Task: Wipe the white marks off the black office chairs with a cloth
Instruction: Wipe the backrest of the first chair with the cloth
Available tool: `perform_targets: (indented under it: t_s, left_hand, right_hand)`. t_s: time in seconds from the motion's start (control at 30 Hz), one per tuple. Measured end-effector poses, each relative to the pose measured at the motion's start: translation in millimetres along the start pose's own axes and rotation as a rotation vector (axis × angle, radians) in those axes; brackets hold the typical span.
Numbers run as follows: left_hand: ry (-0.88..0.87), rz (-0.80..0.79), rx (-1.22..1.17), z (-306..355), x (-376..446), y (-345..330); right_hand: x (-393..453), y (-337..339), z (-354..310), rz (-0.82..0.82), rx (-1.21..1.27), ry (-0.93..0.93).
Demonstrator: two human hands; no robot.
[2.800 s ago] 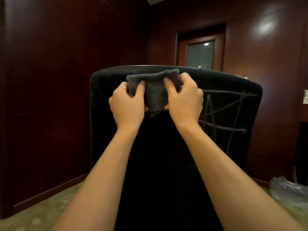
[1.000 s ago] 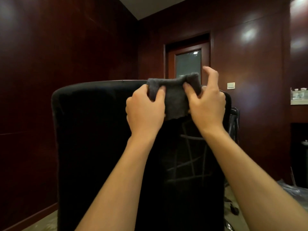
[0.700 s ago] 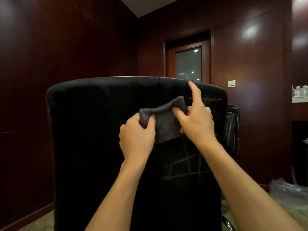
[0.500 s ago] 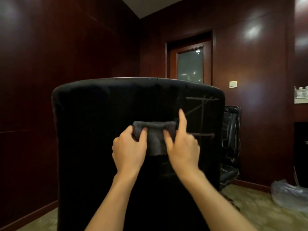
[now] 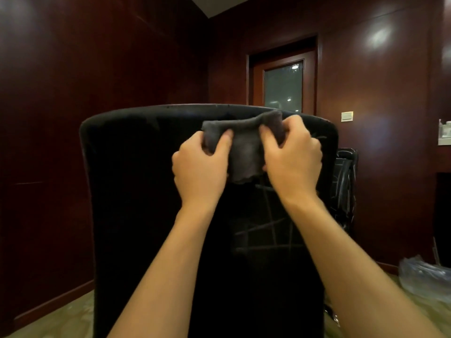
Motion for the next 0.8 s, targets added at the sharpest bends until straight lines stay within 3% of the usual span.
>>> perform_targets:
  t_s: [0.17,0.3,0.4,0.6,0.7,0.8]
  left_hand:
    - [0.159,-0.135,0.222,-74,-35,-29]
    - [0.304,-0.188,0.235,-139,-120,-28]
    - [0.379,-0.22,0.186,-135,-152,-24]
    - [0.103,-0.097,0.003,-41,-58,-22]
    - [0.053,-0.137,-0.008,-28,-40,-30]
    - [0.129,-0.193,0.148,-83,-80,-40]
  right_hand:
    - [-50,-33,59,-0.189,-0.27,-0.158]
    - [-133,-62,95,-0.342,-0.315,-0.252]
    - [-165,-64,105,-0.427,-0.245,-0.344]
    - [-60,-15,56,-0.073,-0.006,-0.123]
    - [-33,-12,53,-0.115,0.02,-0.084]
    - [-77,-36,95,-0.17,-0.204,-0.155]
Point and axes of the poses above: each hand's wrist, its own x-axis towards the middle knuckle, its own y-axis out of the back of the hand, z = x × y, the point moved 4 cm from there along x, towards the middle knuckle, and after that the axes turned 10 degrees about -z, right-handed, at the moved point
